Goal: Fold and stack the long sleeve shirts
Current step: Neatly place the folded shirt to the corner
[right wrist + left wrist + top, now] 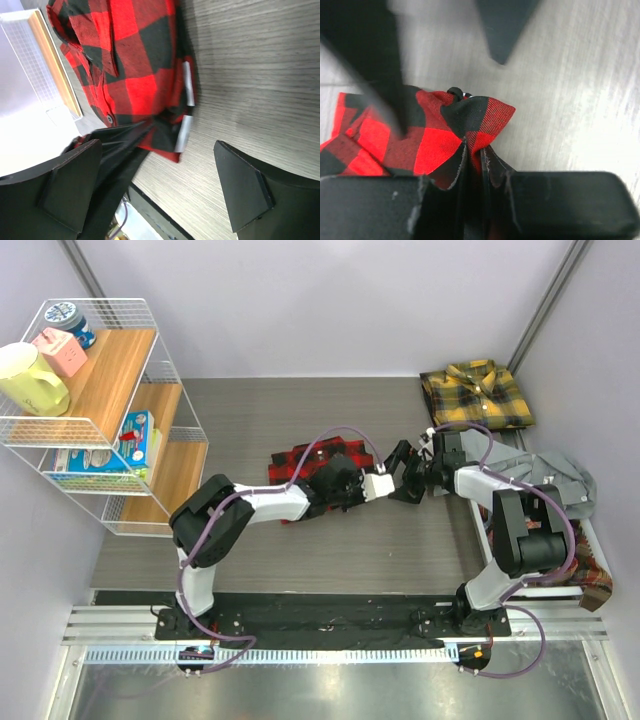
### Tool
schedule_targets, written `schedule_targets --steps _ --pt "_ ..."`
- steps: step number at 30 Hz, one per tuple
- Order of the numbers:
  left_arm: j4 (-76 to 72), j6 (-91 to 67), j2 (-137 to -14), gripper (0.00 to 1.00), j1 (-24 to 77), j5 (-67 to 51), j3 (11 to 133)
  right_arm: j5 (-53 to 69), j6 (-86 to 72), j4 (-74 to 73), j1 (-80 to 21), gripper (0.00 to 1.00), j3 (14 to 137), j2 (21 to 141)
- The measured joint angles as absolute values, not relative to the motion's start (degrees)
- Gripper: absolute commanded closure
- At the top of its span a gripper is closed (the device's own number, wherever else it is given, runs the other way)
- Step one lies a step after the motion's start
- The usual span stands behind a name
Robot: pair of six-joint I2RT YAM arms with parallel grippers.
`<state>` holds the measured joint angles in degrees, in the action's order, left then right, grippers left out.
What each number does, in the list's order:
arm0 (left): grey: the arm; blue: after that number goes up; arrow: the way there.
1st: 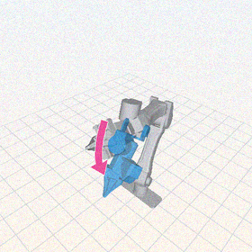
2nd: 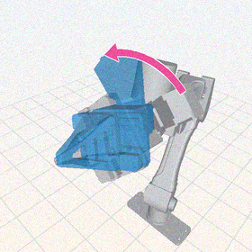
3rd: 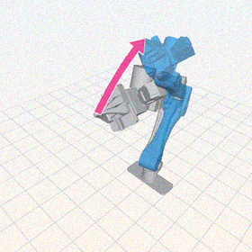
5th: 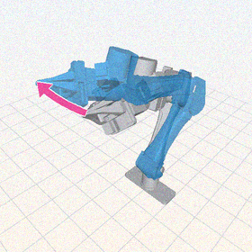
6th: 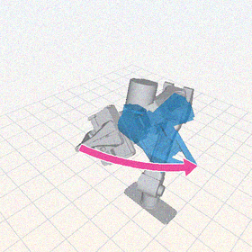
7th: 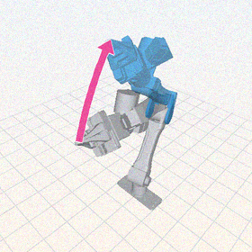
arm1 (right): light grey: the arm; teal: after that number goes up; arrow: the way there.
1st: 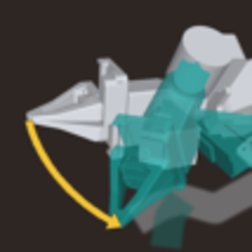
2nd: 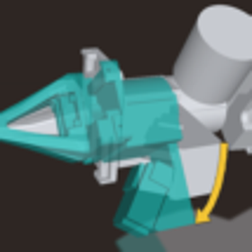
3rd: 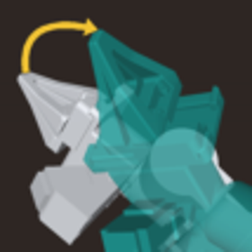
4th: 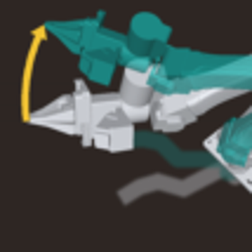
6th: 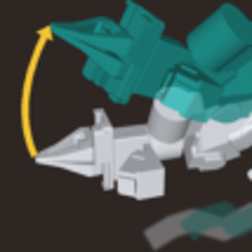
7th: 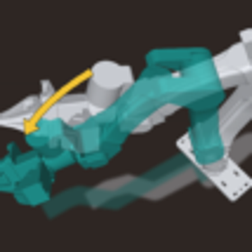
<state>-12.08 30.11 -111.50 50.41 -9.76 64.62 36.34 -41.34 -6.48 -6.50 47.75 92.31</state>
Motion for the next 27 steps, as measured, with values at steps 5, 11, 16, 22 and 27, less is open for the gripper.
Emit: schedule_targets --steps 5,11,16,22,27 --pt "-10.4 26.9 -110.3 0.89 48.5 -11.0 66.4 36.3 -44.2 -2.7 -6.5 0.0 46.6 92.7" --pt "-9.1 25.1 -110.1 0.89 47.7 -12.2 67.3 35.7 -52.2 10.0 -7.3 0.0 42.0 95.4" --pt "-8.6 23.9 -110.1 0.9 47.1 -12.7 67.4 34.2 -59.3 19.4 -9.8 0.05 42.7 101.1" --pt "-7.5 22.7 -109.4 0.91 45.7 -13.5 68.2 31.5 -64.4 25.2 -13.0 0.25 47.5 107.9" --pt "-6.9 22.3 -107.8 0.91 44.7 -14.0 68.3 30.6 -68.4 30.4 -13.9 0.31 50.8 113.3"
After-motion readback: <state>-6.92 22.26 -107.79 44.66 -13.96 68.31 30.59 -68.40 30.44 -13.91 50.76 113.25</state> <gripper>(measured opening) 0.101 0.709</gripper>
